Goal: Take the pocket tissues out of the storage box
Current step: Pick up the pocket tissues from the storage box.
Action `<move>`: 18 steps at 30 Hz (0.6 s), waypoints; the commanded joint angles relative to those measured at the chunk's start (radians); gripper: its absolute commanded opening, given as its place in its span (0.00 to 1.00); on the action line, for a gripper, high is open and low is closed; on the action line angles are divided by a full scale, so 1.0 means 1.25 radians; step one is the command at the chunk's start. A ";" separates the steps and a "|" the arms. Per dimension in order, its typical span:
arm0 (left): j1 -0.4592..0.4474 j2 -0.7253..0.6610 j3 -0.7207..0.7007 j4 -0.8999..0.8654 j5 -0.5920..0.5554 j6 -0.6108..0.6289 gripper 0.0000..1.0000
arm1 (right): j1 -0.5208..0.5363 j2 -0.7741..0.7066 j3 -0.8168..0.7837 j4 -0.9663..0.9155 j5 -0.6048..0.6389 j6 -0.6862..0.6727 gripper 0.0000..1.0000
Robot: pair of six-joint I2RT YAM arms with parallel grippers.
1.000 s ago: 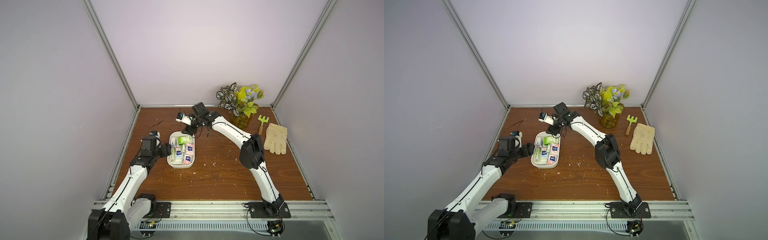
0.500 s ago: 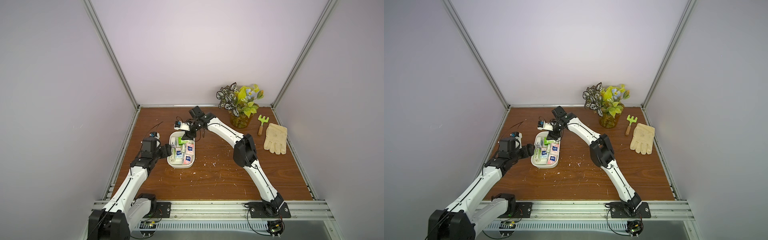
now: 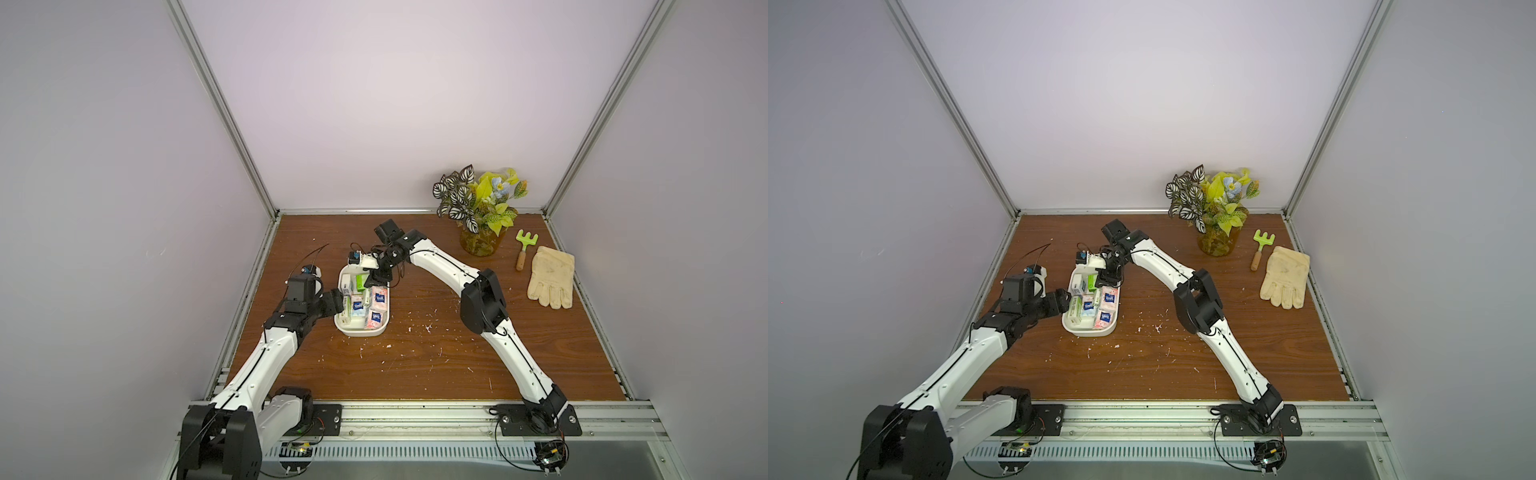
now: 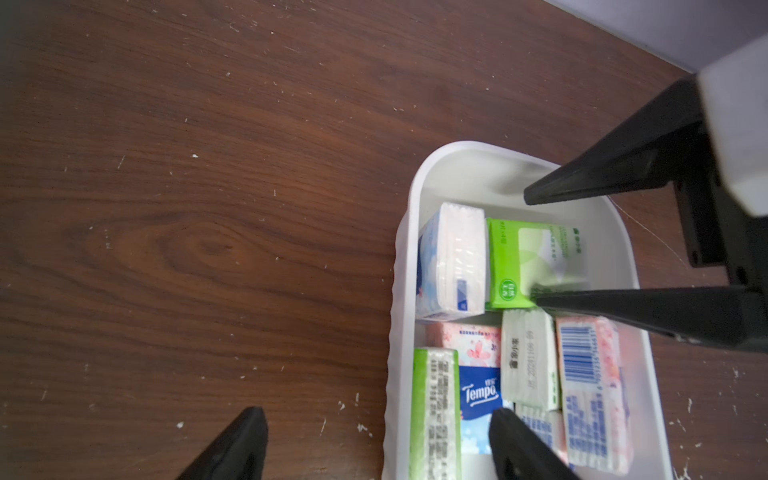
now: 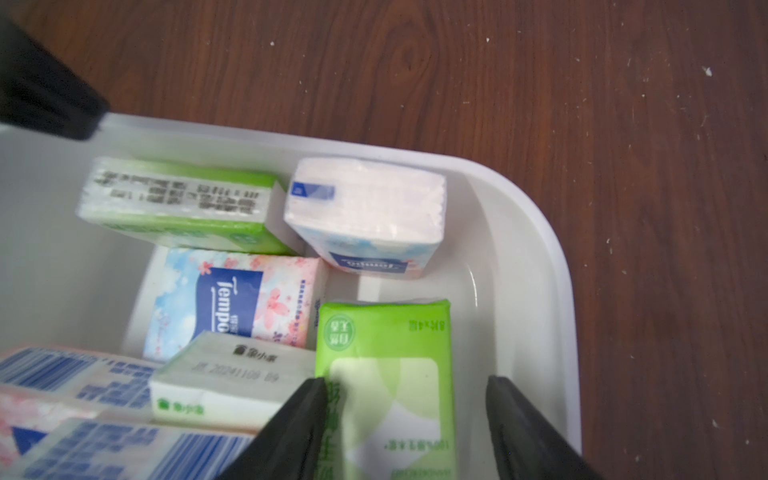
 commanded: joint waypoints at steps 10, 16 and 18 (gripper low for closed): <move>-0.006 0.011 0.010 0.010 -0.005 0.012 0.81 | 0.019 0.017 0.024 -0.058 0.031 -0.050 0.70; -0.006 0.011 0.006 0.005 -0.002 0.015 0.81 | 0.024 0.013 0.022 -0.064 0.033 -0.058 0.73; -0.006 0.010 0.005 0.006 -0.004 0.015 0.81 | 0.025 0.006 0.020 -0.065 0.026 -0.058 0.75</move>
